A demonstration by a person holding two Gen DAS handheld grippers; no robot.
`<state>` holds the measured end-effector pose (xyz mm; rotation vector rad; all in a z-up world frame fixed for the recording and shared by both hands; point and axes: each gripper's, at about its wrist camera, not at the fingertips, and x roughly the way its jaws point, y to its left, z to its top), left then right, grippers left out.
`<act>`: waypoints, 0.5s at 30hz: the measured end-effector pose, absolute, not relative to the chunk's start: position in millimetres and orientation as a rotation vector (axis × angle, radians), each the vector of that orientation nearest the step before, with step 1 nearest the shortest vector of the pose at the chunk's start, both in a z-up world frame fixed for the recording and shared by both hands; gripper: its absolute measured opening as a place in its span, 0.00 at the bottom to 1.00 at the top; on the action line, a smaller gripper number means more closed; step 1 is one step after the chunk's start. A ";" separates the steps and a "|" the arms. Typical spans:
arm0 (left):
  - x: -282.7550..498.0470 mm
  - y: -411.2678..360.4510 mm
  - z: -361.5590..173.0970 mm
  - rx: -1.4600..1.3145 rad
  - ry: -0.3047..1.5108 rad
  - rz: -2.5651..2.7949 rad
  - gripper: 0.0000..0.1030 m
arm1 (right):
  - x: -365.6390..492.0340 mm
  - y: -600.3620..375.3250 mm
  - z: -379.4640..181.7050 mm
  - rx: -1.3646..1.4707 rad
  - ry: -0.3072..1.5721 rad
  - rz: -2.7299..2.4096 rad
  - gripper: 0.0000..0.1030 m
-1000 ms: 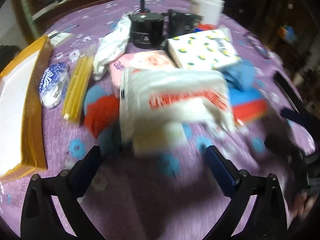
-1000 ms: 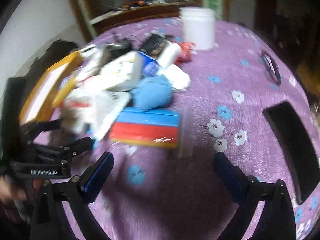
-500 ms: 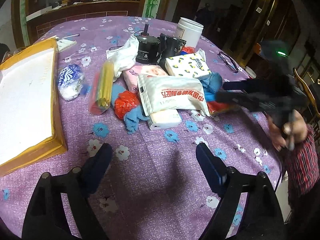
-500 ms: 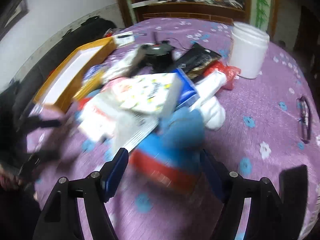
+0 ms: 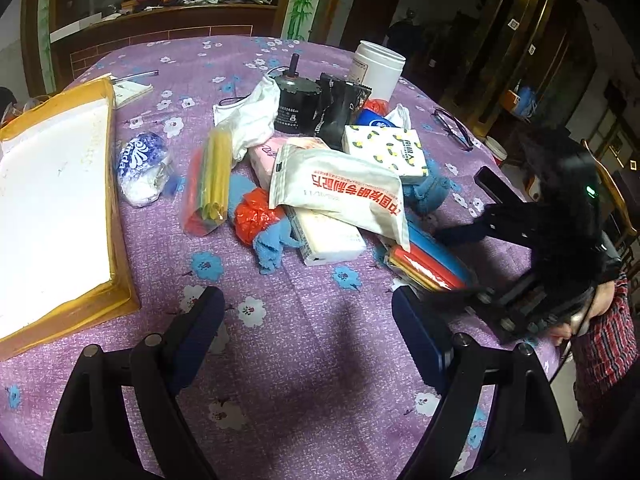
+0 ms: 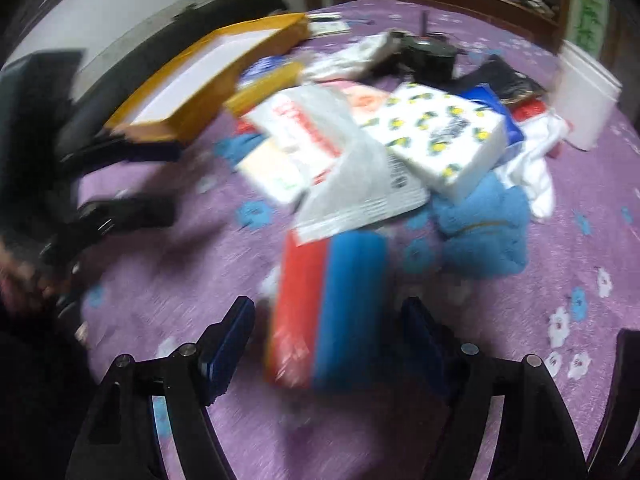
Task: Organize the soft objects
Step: 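Grasp the red-blue sponge bag with the right gripper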
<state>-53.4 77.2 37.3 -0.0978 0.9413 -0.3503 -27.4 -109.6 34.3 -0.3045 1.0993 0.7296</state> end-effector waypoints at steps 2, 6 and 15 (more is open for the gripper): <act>-54.1 76.5 38.8 -0.088 0.939 -0.345 0.83 | -25.1 -110.8 36.1 -0.267 1.084 0.725 0.52; -54.1 79.7 45.3 -0.069 0.923 -0.330 0.84 | -40.7 -100.7 40.6 -0.266 1.088 0.778 0.44; -54.8 82.7 48.5 -0.098 0.911 -0.323 0.84 | -21.2 -118.9 70.9 -0.149 1.001 0.677 0.44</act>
